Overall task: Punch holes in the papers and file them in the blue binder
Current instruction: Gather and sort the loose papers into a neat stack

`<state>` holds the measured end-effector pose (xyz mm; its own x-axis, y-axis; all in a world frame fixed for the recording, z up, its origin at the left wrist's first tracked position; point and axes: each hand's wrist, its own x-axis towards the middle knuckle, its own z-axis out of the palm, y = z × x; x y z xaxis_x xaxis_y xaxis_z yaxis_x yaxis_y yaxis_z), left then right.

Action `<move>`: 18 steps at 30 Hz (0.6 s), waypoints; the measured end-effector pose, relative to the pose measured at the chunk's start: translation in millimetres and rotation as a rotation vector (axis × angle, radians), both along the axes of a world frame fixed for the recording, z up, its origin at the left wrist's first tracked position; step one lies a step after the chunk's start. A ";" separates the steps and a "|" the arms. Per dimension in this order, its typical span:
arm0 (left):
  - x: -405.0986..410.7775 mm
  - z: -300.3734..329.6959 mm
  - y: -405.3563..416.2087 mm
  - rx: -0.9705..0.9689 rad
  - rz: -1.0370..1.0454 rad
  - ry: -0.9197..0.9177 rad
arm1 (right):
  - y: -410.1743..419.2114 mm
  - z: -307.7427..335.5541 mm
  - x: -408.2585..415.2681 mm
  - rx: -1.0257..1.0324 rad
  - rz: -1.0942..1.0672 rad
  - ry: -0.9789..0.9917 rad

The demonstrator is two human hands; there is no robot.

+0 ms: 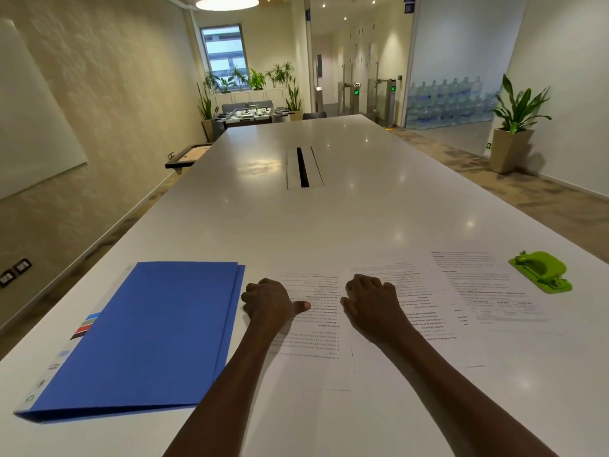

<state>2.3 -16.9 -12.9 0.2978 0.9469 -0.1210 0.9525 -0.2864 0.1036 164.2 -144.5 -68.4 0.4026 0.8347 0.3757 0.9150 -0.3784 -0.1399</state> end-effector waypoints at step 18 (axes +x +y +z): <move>8.5 4.8 -4.3 -0.027 0.034 -0.042 | 0.1 -0.8 -1.5 0.003 -0.006 0.015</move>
